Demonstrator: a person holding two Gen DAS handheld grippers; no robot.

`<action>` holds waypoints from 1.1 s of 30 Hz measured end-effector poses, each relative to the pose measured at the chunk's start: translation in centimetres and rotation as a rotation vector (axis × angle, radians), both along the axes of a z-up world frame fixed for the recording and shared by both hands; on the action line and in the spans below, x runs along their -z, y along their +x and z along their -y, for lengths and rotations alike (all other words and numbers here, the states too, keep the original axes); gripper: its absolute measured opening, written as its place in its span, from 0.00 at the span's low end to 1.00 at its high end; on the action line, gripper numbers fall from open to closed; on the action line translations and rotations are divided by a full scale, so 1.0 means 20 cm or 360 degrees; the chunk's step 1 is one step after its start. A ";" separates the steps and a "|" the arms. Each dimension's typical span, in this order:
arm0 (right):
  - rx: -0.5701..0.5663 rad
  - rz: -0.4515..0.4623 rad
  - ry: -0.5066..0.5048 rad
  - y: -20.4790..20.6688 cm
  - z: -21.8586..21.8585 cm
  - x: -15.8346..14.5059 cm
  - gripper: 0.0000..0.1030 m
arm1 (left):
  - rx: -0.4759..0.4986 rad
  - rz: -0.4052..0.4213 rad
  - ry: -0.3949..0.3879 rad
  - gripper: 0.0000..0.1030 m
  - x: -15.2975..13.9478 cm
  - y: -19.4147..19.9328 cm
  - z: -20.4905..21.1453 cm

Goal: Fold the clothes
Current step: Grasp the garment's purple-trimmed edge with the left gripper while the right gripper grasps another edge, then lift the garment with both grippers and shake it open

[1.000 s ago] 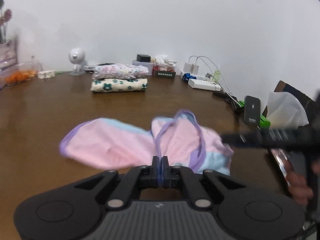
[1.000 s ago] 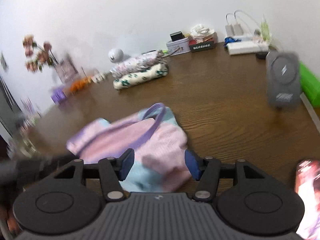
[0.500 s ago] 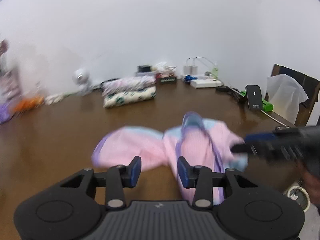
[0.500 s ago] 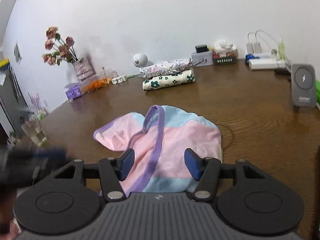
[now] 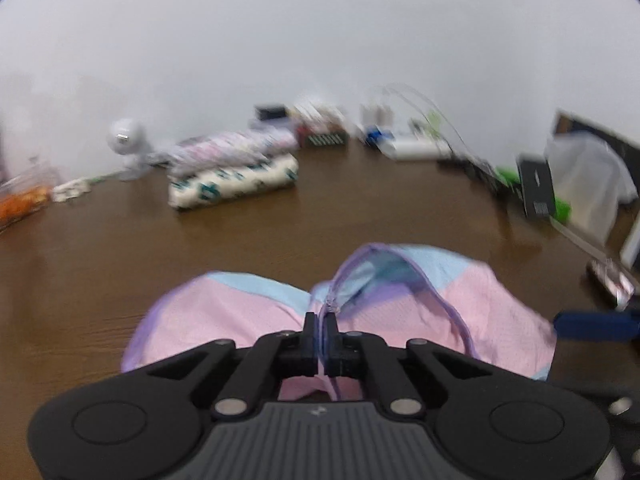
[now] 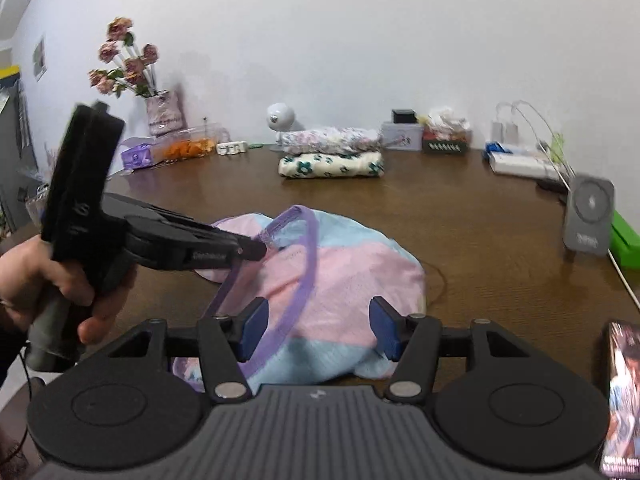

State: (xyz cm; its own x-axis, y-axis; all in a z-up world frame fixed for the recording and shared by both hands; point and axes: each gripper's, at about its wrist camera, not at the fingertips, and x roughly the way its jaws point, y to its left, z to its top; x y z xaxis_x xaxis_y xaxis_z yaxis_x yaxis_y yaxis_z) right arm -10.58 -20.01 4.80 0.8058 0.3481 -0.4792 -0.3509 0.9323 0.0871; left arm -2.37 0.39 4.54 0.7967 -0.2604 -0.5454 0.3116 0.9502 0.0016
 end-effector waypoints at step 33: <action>0.0118 0.0775 -0.0278 -0.11 0.11 -1.26 0.02 | 0.0018 0.1115 -0.0257 0.01 -1.38 -0.45 -0.14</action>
State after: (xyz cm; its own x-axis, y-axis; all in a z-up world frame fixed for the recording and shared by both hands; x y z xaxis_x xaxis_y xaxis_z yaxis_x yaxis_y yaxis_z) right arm -12.74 -22.30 29.96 0.9692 0.2299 -0.0889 -0.2445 0.9422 -0.2290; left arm -11.36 3.14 32.08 0.9422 -0.3049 0.1388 0.2986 0.9522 0.0646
